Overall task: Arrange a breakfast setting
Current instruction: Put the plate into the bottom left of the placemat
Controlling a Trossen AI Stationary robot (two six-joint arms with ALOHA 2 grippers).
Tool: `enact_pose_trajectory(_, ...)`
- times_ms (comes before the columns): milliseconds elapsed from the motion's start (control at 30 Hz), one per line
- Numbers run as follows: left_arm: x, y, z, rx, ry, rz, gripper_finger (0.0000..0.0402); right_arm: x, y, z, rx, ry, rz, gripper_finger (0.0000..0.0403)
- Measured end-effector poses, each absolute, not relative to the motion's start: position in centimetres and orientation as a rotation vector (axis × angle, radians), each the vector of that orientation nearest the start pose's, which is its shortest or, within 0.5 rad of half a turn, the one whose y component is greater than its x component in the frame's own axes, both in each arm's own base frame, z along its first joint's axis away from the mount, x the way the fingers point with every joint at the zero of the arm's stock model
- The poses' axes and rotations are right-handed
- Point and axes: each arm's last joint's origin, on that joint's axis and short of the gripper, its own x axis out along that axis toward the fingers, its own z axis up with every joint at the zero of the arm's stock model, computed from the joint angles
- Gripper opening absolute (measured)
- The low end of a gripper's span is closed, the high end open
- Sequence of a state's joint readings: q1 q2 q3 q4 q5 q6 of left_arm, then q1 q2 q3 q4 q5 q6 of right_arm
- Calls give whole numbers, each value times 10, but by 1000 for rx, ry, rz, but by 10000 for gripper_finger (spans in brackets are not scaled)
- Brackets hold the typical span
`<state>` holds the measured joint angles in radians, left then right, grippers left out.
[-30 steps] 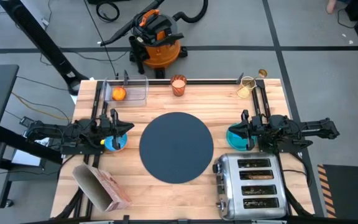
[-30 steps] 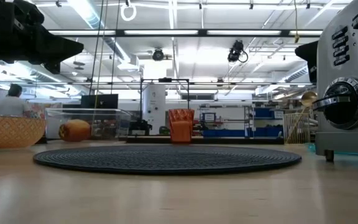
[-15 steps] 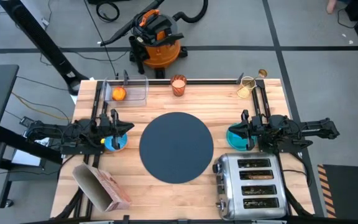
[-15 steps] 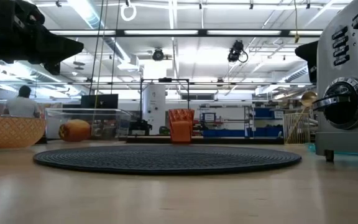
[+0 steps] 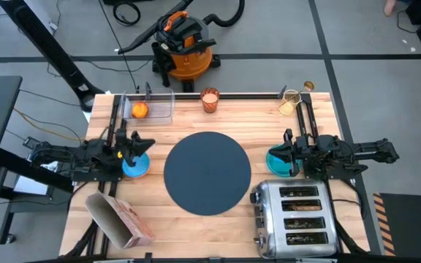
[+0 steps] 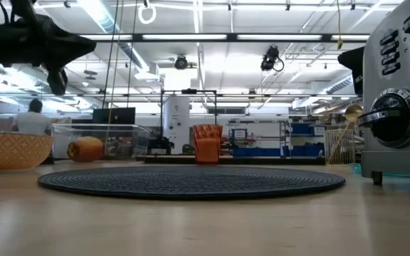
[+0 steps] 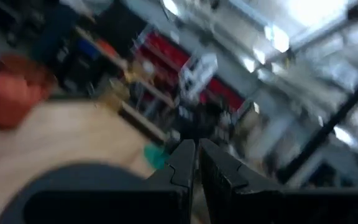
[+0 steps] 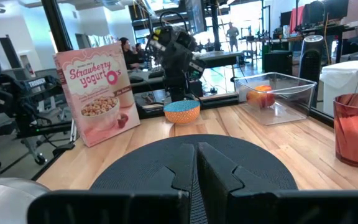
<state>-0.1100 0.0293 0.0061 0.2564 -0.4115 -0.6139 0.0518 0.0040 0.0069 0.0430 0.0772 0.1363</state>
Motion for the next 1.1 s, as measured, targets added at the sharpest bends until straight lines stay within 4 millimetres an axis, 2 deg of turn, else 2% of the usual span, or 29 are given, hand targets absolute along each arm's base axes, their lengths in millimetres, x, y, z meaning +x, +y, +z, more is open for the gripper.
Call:
enact_pose_trajectory(133,96,1,199,-624,-406,205,28,97,2,173,69,-77,-42,29)
enact_pose_trajectory(300,108,0,217,-523,-330,258,14,95,-1,186,96,-225,-136,29)
enact_pose_trajectory(500,134,-2,235,-478,-219,318,11,91,-8,193,299,-331,-354,29)
enact_pose_trajectory(667,161,-3,263,-405,-155,369,10,90,-9,205,387,-361,-374,23)
enact_pose_trajectory(800,187,3,282,-382,-88,432,10,90,-8,231,416,-359,-339,7)
enact_pose_trajectory(933,208,14,300,-385,-94,490,10,93,-7,262,455,-223,-332,7)
enact_pose_trajectory(1100,220,22,325,-408,-152,516,9,100,-7,294,553,117,-416,5)
